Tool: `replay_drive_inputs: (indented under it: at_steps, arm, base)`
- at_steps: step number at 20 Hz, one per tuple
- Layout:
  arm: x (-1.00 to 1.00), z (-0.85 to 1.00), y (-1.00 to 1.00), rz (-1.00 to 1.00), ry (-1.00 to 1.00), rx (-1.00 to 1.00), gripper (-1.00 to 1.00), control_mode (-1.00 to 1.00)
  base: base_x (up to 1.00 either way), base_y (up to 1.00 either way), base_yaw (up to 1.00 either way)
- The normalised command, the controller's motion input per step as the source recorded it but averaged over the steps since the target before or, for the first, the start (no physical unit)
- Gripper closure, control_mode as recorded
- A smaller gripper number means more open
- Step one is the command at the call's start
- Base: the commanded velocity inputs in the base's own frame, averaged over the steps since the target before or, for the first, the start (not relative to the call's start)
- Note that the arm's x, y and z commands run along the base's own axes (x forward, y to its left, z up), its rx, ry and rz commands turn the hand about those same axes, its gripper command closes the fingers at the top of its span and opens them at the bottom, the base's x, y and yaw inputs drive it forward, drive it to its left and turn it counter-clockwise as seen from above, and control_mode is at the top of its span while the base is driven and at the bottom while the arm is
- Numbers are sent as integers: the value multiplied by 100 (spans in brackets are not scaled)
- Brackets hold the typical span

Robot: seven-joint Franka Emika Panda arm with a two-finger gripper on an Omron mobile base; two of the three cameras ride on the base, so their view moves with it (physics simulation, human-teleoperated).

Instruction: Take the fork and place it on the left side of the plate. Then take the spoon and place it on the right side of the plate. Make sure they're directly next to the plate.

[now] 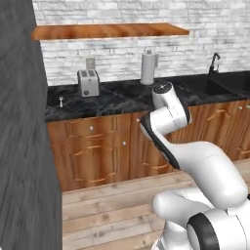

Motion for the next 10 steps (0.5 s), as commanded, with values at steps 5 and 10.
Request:
replay_drive_inputs:
  at_steps: [5,10]
  arm:
    - [0,0,0,0,0,0,100,100]
    - [0,0,0,0,0,0,100,100]
  base:
    - [-67,-10,-35]
    - [-53,-12,-41]
